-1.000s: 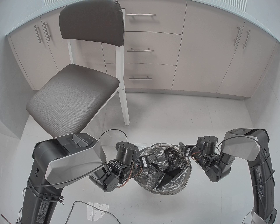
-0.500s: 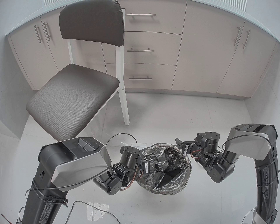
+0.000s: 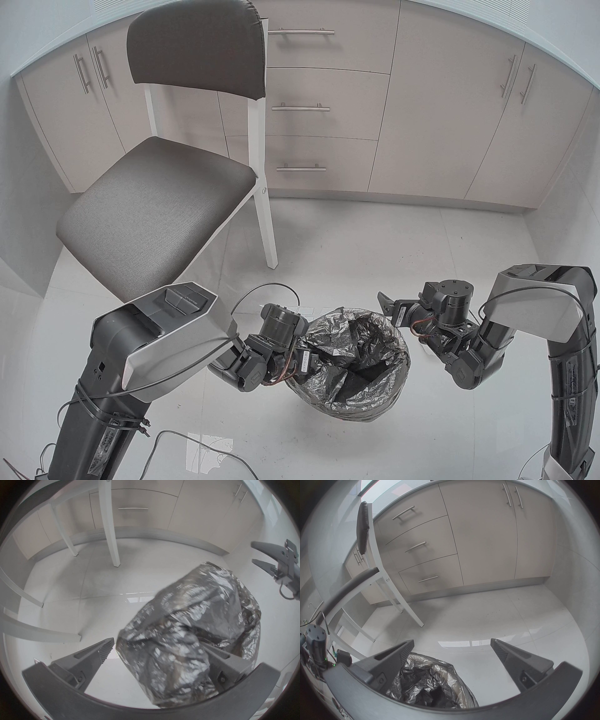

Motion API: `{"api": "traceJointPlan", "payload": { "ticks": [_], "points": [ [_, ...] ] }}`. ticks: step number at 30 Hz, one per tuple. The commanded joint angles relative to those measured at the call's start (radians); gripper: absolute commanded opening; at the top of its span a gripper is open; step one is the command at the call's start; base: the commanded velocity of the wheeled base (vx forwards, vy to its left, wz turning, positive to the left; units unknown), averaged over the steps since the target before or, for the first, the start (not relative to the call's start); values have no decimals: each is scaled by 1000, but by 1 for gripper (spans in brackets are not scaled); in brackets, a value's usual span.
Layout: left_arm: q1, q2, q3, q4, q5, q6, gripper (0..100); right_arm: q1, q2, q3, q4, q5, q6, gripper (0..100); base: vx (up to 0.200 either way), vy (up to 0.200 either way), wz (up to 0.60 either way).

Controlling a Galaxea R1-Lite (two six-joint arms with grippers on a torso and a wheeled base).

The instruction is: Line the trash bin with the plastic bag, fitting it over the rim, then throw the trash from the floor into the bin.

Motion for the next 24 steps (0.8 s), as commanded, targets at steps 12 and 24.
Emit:
{"api": "traceJointPlan", "payload": {
  "ticks": [12,24],
  "points": [
    [5,11,-67,46,37,49,100,-4,-15,0,-2,-1,0,100,0,0,0],
    [-48,-162,22,19,-21,-12,100,-4,-16,0,-2,-1,0,100,0,0,0]
  ]
}}
